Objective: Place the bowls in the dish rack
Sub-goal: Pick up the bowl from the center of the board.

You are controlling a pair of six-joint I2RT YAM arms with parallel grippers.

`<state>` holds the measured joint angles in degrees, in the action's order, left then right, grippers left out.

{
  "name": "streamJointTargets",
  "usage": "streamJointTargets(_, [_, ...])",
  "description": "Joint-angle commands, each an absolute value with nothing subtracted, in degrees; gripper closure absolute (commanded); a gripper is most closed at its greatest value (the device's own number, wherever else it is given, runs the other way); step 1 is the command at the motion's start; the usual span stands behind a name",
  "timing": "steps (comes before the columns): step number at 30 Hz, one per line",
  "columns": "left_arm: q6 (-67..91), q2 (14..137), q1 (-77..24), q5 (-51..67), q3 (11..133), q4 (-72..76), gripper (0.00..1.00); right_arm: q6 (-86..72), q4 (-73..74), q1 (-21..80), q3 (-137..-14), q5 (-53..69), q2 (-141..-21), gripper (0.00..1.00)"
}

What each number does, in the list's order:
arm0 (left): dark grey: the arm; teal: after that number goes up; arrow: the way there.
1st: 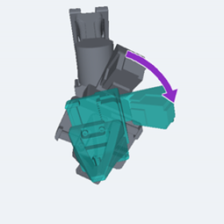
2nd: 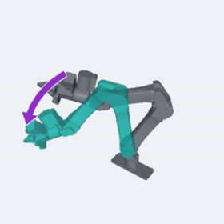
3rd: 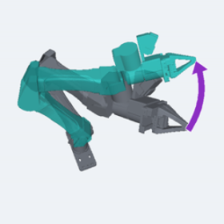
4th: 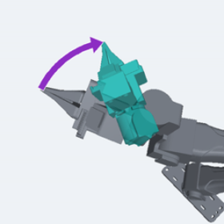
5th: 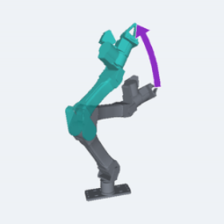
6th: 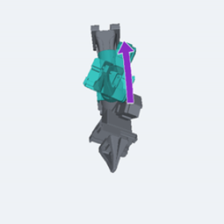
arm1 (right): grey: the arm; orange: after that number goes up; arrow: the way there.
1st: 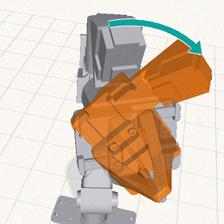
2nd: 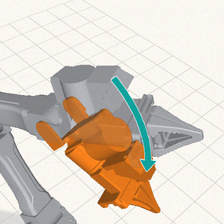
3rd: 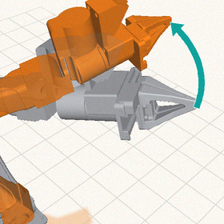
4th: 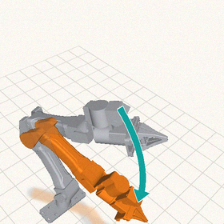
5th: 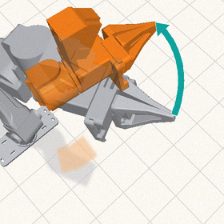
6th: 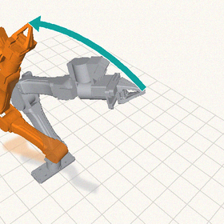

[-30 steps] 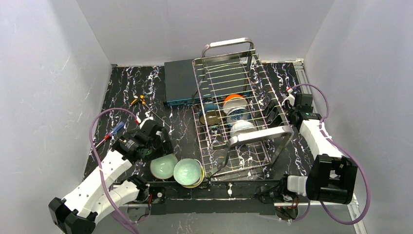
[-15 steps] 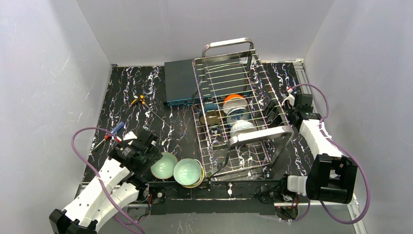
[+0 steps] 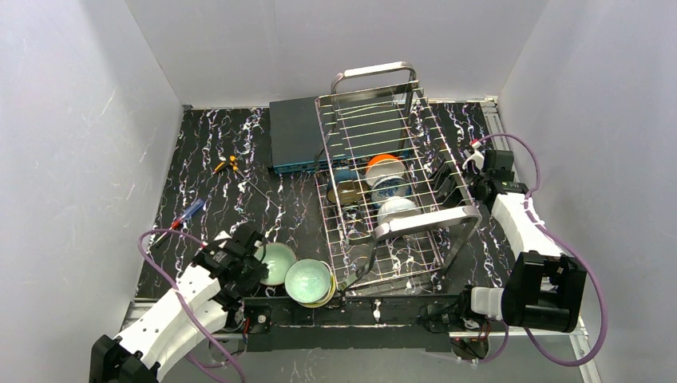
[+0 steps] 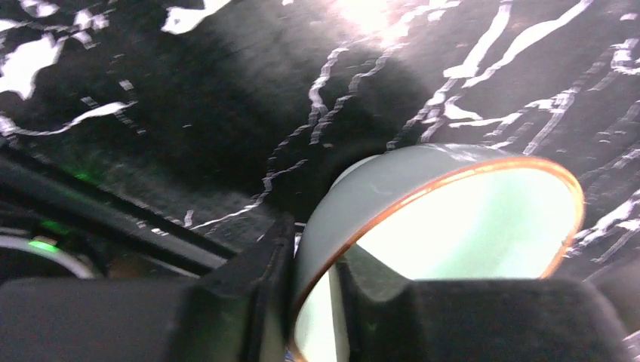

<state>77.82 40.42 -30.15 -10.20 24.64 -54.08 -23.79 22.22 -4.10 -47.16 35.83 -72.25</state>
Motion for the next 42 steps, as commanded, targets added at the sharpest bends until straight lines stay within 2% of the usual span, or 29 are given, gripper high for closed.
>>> streamJointTargets(1, [75.8,41.2,-30.0,-11.7,25.5,-49.4,0.89,-23.2,21.2,-4.0,-51.1,37.0,-72.7,0.05])
streamJointTargets(4, [72.3,40.7,-30.0,-14.0,27.5,-49.6,1.0,-23.1,21.0,-4.0,-51.9,37.1,-72.8,0.04])
streamJointTargets(13, [60.0,37.9,-30.0,-25.0,35.5,-49.6,1.0,-25.3,17.4,-4.0,-52.8,39.8,-72.7,0.02])
streamJointTargets(20, [46.3,39.3,-30.0,-26.9,40.7,-38.9,1.0,-28.9,10.6,-3.7,-50.2,44.4,-71.3,0.01])
streamJointTargets(26, [40.2,40.8,-30.0,-18.3,40.5,-23.0,1.0,-32.5,3.5,-2.3,-48.3,48.9,-71.0,0.01])
streamJointTargets(31, [44.6,43.4,-30.0,-11.3,38.9,-11.1,1.0,-36.6,-4.3,-0.3,-46.4,52.1,-71.2,0.01])
streamJointTargets(39, [48.8,52.6,-30.6,2.0,42.4,-1.0,1.0,-39.6,-10.5,4.9,-45.5,54.4,-72.6,0.01])
streamJointTargets(42, [50.0,55.6,-31.9,3.5,44.0,-0.3,1.0,-41.5,-14.6,6.3,-44.8,55.8,-73.2,0.01])
